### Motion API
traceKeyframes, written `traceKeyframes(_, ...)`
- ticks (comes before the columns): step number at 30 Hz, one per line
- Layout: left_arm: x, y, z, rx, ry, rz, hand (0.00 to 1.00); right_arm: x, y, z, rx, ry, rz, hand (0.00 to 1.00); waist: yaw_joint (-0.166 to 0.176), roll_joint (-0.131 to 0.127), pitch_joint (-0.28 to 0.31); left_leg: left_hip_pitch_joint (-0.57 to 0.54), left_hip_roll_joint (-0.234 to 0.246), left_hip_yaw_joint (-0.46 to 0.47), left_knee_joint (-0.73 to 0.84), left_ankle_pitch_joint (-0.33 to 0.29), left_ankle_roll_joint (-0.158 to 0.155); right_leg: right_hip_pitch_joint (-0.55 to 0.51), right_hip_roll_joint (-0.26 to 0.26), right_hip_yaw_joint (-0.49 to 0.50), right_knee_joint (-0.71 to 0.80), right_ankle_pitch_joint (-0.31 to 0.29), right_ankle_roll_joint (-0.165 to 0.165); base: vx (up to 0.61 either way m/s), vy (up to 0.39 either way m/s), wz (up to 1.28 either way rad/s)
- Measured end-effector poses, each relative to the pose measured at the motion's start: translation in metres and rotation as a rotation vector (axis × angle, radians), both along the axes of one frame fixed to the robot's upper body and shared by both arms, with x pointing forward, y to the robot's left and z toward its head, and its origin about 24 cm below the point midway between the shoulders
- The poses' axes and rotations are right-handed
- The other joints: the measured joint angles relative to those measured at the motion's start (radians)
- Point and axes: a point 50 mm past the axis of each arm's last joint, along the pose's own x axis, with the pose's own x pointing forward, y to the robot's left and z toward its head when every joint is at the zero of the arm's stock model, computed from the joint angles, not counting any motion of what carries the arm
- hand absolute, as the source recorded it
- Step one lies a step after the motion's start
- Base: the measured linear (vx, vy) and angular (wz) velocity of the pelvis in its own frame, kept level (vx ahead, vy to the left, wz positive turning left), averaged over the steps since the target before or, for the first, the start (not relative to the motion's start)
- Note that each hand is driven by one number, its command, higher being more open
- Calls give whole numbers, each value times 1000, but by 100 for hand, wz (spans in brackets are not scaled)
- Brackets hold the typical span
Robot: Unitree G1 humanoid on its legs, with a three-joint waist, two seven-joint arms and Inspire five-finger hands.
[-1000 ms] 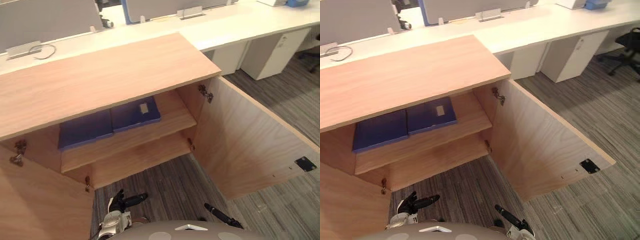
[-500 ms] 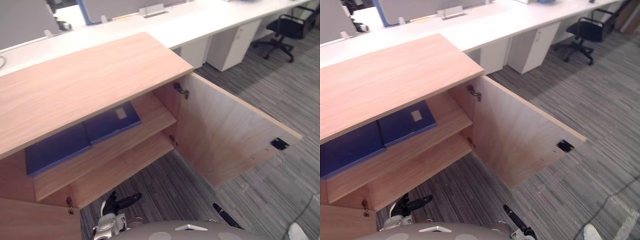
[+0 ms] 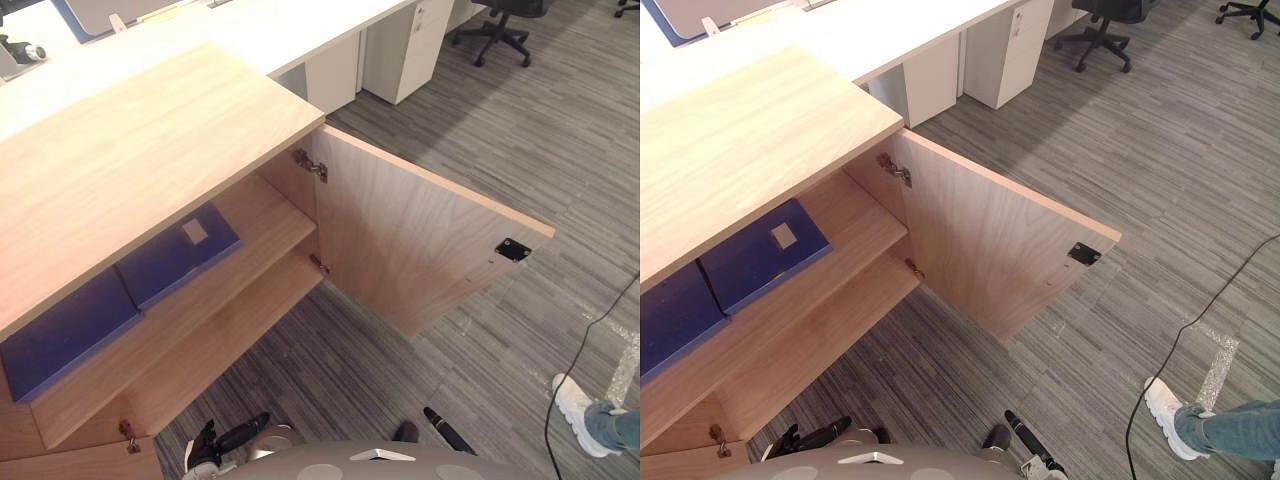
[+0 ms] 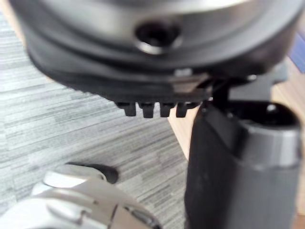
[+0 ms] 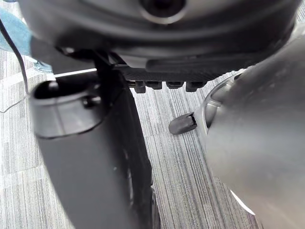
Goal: Walk over to the cabinet, pick up the folder, carry it to the office cabinet, place the folder inside the office cabinet, then close the office cabinet door
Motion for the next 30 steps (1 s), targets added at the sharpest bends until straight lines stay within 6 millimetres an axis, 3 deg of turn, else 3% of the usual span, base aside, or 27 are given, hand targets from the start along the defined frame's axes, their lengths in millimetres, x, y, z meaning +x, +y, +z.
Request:
traceKeyframes(9, -1, -1, -1, 6, 16, -8, 100, 2, 0, 0, -3, -2, 1, 100, -19, 8, 6, 54, -23, -23, -16, -2, -2, 52, -11, -1, -7, 5, 7, -17, 20, 2)
traceKeyframes(13, -2, -3, -1, 2, 19, -19, 100, 4, -1, 1, -7, -6, 1, 100, -20, 16, 19, 66, -1, -21, 25, -14, -17, 76, 5, 10, -7, 4, 3, -61, -27, -7)
traceKeyframes(16, -2, -3, -1, -7, 15, -4, 100, 7, -4, 2, -21, -8, 18, 100, -20, 36, 23, 56, 49, -13, 117, -52, -33, 78, 42, 46, -7, -8, -19, -100, -51, -35)
traceKeyframes(18, -1, -3, -1, -7, 5, -1, 100, 11, -6, 3, -38, -20, 36, 100, -17, 38, 25, 6, 58, -79, 232, -60, -29, 60, 53, 96, -7, -17, -36, -116, -37, -61)
traceKeyframes(19, 0, -5, -1, -11, 2, -12, 100, 12, -9, 4, -52, -21, 47, 100, -14, 36, 29, -29, 50, -148, 287, -63, -27, 57, 54, 117, -7, -13, -43, -73, -15, -55)
traceKeyframes(20, 3, -9, -1, -21, -6, -36, 100, 13, -13, 5, -72, -21, 67, 100, -13, 53, 30, -47, 21, -263, 309, -96, -20, 45, 55, 145, -7, -10, -49, -45, 35, -57)
traceKeyframes(22, 6, -19, -2, -47, -11, -70, 100, 15, -25, 9, -111, -26, 77, 100, -13, 84, 33, -55, -47, -404, 252, -138, -22, 24, 55, 188, -7, 0, -52, -69, 162, -65)
traceKeyframes(23, 6, -22, -2, -59, -14, -75, 100, 14, -29, 10, -126, -23, 76, 100, -8, 97, 36, -55, -83, -454, 211, -147, 5, 13, 55, 211, -7, 12, -40, -50, 224, -62)
traceKeyframes(25, 2, -18, -2, -52, -2, -73, 100, 3, -27, 8, -122, 4, 75, 100, -9, 101, 32, -34, -105, -430, 174, -136, 16, 8, 41, 229, -6, 31, -19, 21, 125, -34)
traceKeyframes(26, 1, -17, -2, -50, -1, -72, 100, -1, -24, 7, -111, 15, 76, 100, -6, 89, 31, -31, -110, -422, 176, -133, 21, 6, 37, 238, -4, 38, -13, 68, 85, -29)
traceKeyframes(30, -7, -20, -4, -67, 22, -3, 100, -11, -23, 6, -110, 26, 37, 100, 5, 104, 30, -19, -118, -417, 166, -125, 25, -12, 35, 265, -1, 38, -13, 92, 46, -20)
